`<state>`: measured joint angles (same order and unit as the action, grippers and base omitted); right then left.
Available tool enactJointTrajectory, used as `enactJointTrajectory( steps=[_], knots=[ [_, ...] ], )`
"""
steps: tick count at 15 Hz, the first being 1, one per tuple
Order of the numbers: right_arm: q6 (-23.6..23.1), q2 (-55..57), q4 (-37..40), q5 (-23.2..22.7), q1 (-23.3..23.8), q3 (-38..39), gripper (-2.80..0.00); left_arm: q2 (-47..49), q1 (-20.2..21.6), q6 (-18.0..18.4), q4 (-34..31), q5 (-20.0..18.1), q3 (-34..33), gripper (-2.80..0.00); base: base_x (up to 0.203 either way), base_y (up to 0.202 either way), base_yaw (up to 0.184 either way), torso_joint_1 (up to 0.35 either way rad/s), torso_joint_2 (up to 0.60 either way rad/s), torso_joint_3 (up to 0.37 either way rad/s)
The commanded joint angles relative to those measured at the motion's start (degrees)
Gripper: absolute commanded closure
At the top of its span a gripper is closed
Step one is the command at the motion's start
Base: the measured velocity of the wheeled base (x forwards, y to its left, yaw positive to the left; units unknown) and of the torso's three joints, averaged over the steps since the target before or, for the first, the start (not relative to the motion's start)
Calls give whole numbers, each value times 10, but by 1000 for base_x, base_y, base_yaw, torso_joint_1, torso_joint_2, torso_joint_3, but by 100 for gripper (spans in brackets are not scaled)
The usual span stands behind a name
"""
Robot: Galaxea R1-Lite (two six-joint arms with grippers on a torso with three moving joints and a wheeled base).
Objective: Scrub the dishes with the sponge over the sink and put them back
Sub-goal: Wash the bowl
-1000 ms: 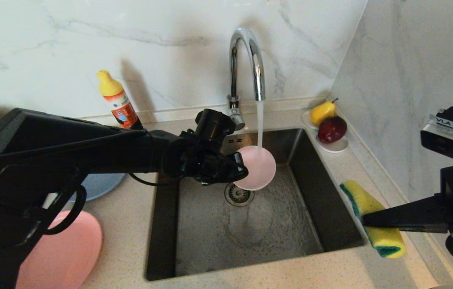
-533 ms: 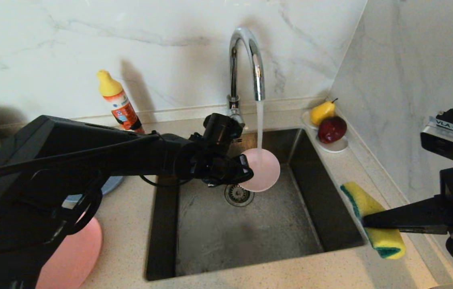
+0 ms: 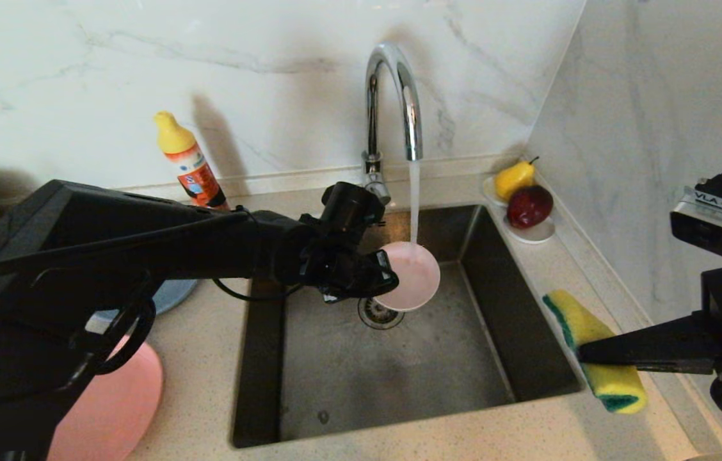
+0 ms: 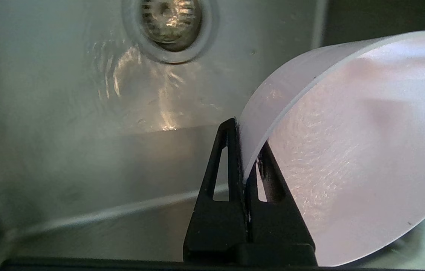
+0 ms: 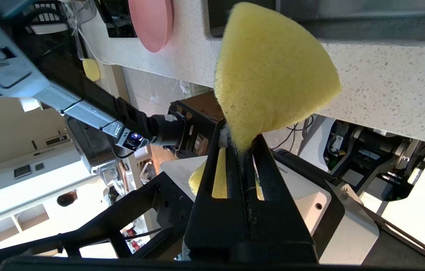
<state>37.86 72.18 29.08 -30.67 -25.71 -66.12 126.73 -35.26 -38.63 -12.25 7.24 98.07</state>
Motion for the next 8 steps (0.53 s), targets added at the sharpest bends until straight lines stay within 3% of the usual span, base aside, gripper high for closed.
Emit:
enactJointTrajectory(
  steps=[1,3,6,8],
  knots=[
    [2,4,1,-3,0,0,0,-33,0,2,-20,53,-10,0,0,0,0,0,0,0],
    [2,8,0,-3,0,-2,0,-68,1,23,-33,97,-36,0,0,0,0,0,0,0],
    [3,7,-17,-4,-1,-1,0,-115,3,55,-29,213,-100,0,0,0,0,0,0,0],
    [4,5,-17,-4,-1,-2,0,-142,3,60,-26,259,-130,0,0,0,0,0,0,0]
  ],
)
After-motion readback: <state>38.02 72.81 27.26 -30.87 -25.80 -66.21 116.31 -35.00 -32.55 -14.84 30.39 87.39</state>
